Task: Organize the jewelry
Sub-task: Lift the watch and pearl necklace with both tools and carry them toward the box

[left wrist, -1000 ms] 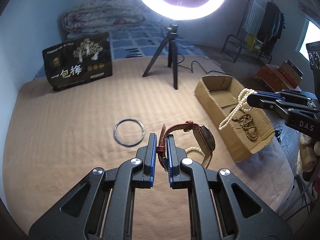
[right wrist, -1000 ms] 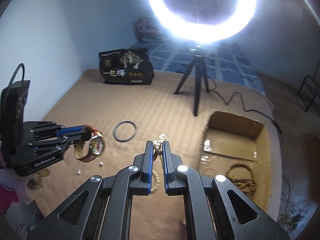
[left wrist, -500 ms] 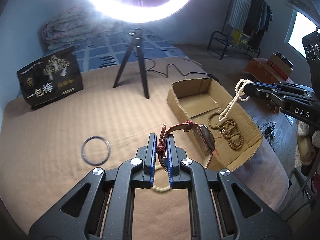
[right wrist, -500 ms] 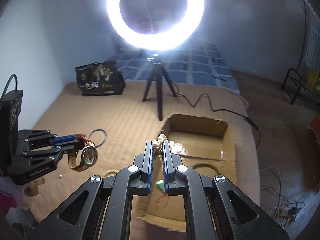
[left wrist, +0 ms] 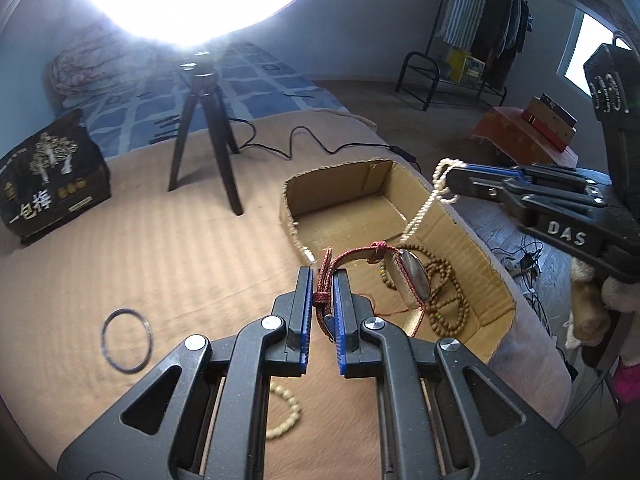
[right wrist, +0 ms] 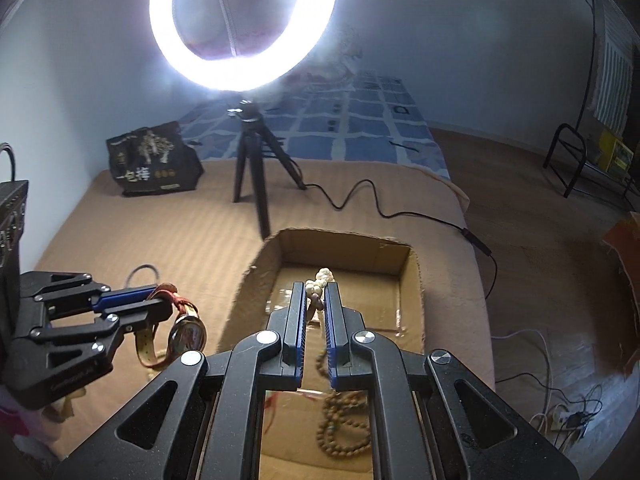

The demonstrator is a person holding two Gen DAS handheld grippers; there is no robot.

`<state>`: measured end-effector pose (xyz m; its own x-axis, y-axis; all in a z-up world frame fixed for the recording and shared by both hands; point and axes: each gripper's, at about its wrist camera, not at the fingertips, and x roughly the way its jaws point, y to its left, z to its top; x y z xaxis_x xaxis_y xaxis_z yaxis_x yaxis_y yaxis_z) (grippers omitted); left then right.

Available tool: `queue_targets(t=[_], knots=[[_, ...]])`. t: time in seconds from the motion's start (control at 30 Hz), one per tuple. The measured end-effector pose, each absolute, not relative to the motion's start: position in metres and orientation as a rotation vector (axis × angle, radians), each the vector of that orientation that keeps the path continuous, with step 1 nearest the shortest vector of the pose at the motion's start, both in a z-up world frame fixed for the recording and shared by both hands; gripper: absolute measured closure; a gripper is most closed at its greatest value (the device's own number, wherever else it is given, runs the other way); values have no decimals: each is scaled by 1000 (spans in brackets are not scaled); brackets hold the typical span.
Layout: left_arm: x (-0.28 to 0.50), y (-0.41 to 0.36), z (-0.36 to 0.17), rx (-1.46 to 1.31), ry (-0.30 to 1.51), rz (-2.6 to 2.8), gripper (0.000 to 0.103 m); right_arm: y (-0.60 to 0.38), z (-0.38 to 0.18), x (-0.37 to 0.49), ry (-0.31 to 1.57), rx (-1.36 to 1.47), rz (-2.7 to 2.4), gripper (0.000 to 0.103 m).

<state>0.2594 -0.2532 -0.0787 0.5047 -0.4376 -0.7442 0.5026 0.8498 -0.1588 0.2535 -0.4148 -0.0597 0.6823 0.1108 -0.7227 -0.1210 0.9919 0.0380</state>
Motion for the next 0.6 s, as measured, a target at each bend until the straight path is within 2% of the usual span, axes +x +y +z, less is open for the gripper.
queue_targets(t=[0.6], knots=[[277, -286, -101, 72, 916, -592, 95, -433, -90, 286, 862, 23, 109, 96]])
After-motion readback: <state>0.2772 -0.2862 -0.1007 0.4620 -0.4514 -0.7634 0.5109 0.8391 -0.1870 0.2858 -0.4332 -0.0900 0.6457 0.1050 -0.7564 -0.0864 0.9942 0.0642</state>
